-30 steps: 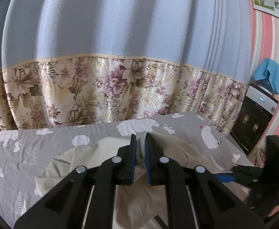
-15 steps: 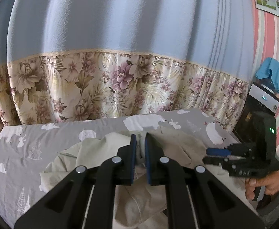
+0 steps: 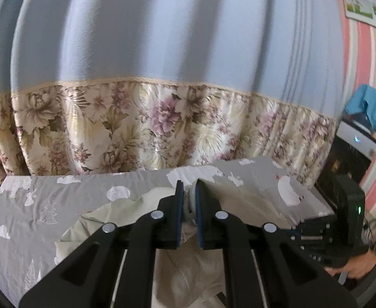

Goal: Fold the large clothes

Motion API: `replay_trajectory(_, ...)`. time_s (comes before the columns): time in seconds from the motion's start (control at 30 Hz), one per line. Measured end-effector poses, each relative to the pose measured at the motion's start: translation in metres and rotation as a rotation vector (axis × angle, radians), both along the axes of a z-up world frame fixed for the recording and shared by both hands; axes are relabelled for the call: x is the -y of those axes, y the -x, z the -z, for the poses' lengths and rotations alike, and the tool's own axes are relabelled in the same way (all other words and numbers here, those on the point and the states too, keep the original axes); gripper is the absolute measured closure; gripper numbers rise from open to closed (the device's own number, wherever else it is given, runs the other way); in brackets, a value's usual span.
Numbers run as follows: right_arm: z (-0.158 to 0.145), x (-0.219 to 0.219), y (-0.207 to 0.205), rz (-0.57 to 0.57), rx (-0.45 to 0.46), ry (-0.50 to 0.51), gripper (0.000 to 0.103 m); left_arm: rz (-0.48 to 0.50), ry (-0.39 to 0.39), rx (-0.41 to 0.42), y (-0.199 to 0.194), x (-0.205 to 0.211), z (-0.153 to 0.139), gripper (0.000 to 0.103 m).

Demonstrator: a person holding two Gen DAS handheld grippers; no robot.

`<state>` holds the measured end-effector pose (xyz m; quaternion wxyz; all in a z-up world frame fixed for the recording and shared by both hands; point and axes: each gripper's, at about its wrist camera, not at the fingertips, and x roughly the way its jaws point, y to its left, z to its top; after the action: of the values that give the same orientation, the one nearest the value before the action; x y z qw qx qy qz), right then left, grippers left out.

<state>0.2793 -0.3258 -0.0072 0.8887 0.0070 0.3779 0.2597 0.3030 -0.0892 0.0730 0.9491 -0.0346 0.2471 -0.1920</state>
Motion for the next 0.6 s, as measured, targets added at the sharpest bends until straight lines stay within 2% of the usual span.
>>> replay_trajectory(0.1,0.007,0.002,0.003,0.062,0.012,0.016,0.100,-0.002,0.012,0.002,-0.002,0.003,-0.001,0.095)
replay_trajectory(0.17,0.015,0.001,0.003,0.104,0.016,0.056,0.099,0.034,0.004,-0.003,-0.003,0.012,-0.002,0.095)
replay_trajectory(0.23,0.015,0.002,0.007,0.174,0.048,0.102,0.088,0.061,-0.034,0.007,-0.003,0.022,-0.004,0.094)
replay_trajectory(0.3,0.001,0.009,0.020,0.198,0.091,0.035,0.064,0.091,-0.074,0.022,-0.002,0.031,-0.011,0.094)
replay_trajectory(0.37,-0.018,0.010,0.040,0.117,0.139,-0.098,0.051,0.107,-0.090,0.030,-0.005,0.034,-0.019,0.094)
replay_trajectory(0.43,-0.026,-0.010,0.052,-0.006,0.131,-0.150,0.049,0.115,-0.084,0.024,-0.009,0.034,-0.025,0.094)
replay_trajectory(0.53,-0.024,-0.049,0.063,-0.082,0.151,-0.090,0.048,0.116,-0.069,0.013,-0.012,0.032,-0.028,0.094)
replay_trajectory(0.6,-0.019,-0.064,0.059,-0.052,0.148,-0.065,0.048,0.115,-0.060,0.005,-0.011,0.031,-0.026,0.094)
